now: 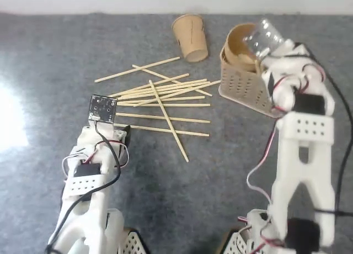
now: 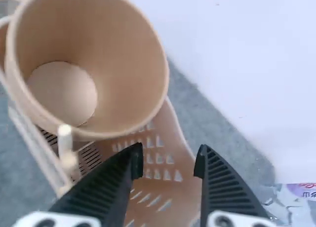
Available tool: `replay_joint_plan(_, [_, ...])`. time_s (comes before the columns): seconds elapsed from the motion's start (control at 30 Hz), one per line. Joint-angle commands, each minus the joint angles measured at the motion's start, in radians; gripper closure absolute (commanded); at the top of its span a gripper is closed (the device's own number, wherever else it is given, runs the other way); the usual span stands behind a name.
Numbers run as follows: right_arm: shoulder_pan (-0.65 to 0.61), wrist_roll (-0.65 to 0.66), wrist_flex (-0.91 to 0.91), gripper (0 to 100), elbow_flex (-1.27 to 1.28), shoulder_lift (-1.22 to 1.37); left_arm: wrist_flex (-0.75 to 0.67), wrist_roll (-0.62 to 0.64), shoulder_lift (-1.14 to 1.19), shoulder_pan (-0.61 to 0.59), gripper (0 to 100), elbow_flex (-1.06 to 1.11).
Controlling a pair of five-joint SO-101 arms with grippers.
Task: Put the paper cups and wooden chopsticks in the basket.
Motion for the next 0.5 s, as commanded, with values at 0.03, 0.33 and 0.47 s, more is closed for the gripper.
replay_joint_plan(0.03, [0.028, 0.011, -0.013, 81.2, -0.16, 0.087, -0.025, -0.005, -0.023, 0.002, 78, -0.008])
replay_joint_plan(0.33, [0.028, 0.011, -0.012, 81.2, -0.262, 0.065, -0.025, -0.009, -0.02, 0.025, 78, -0.007])
replay_joint_plan(0.47, [0.025, 0.011, 0.076, 81.2, -0.299, -0.001, -0.026, -0.009, -0.02, 0.025, 78, -0.007])
